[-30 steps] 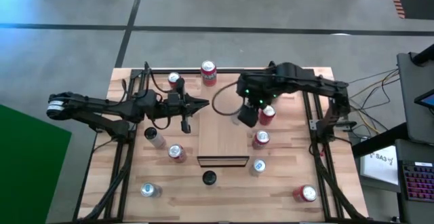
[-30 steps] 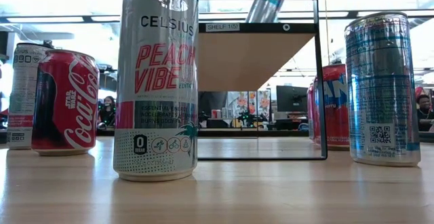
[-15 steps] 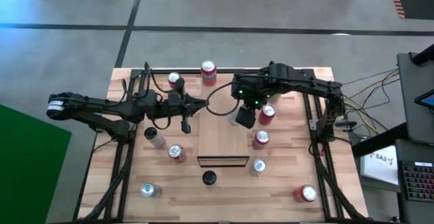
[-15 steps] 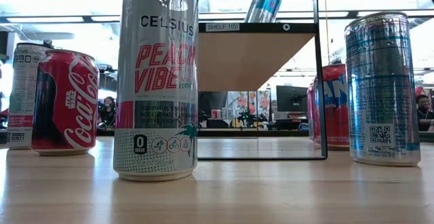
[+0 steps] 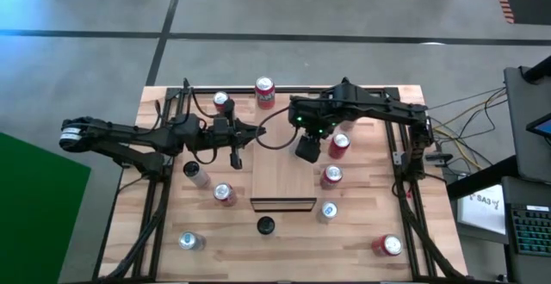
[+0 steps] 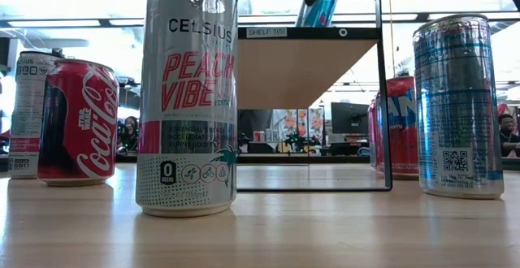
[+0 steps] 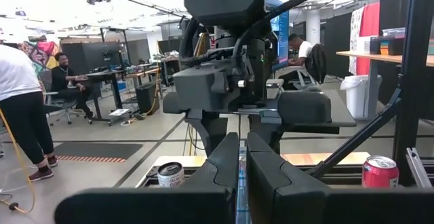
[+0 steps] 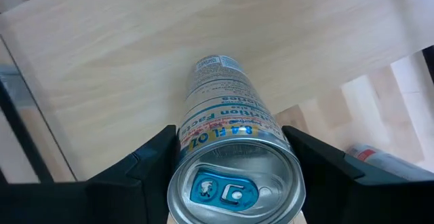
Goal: Place canned beverage on shelf
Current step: Put the bottom right blue soda can on the shelf
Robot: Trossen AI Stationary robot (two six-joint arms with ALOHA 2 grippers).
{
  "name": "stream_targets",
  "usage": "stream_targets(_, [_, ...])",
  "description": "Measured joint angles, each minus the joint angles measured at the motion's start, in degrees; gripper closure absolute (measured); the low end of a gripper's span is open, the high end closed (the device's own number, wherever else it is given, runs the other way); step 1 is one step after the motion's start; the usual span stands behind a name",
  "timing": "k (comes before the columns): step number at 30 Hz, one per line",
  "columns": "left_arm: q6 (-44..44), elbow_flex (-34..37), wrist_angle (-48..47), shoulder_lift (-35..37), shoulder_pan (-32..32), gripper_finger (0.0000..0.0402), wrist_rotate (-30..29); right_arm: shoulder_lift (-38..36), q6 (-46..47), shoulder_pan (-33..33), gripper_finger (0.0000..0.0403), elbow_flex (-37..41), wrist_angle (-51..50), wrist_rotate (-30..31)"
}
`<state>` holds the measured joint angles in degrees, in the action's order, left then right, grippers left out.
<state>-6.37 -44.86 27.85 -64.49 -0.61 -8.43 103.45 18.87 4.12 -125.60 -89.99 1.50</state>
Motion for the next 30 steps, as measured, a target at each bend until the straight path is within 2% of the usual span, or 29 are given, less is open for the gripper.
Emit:
stream_targets(11, [2.8, 0.0, -1.5, -2.6, 0.0, 0.0400, 0.0, 1.1, 0.2, 0.0, 0.0181, -0.1, 0.4, 0.1])
stream_targets(16, [2.7, 0.0, -1.3, -4.3, -0.1, 0.0373, 0.0, 1.1, 0.6, 0.0, 0.0181, -0.1, 0.4, 0.1])
stream_targets(23, [2.4, 0.0, 0.7, -8.4, -0.6, 0.0290, 0.9, 1.2, 0.6, 0.0, 0.0181, -0.1, 0.5, 0.1])
stream_targets(30, [1.0, -0.4, 6.2, -15.7, -1.0, 0.0152, 1.4, 1.2, 0.6, 0.0, 0.0181, -0.1, 0.5, 0.0])
